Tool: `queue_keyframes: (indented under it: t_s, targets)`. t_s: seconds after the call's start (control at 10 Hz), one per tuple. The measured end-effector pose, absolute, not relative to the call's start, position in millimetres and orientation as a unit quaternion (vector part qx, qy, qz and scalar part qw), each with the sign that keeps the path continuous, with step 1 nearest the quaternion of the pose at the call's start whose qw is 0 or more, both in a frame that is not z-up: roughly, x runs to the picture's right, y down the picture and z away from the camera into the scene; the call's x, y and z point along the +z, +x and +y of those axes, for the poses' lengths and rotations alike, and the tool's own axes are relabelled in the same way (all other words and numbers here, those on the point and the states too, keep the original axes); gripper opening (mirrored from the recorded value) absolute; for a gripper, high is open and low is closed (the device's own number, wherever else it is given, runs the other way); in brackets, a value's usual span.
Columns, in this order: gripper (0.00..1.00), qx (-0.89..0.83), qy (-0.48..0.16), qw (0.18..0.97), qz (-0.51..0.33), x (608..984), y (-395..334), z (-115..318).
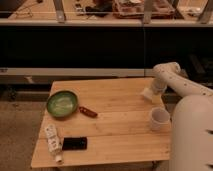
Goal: Wipe the white sponge on the table
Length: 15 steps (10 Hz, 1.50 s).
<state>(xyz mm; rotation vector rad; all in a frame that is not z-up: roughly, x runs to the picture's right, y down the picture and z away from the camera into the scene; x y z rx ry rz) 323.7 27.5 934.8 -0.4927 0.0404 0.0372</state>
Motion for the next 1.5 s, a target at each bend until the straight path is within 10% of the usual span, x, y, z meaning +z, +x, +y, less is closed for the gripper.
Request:
queue_keyframes:
  t_s: [0.9,1.5]
  targets:
    - [0.50,-0.014,-0.243,0.969,-0.047,968,219,-2]
    - [0.50,-0.069,-0.270,0.956,-0.090,919,210,69]
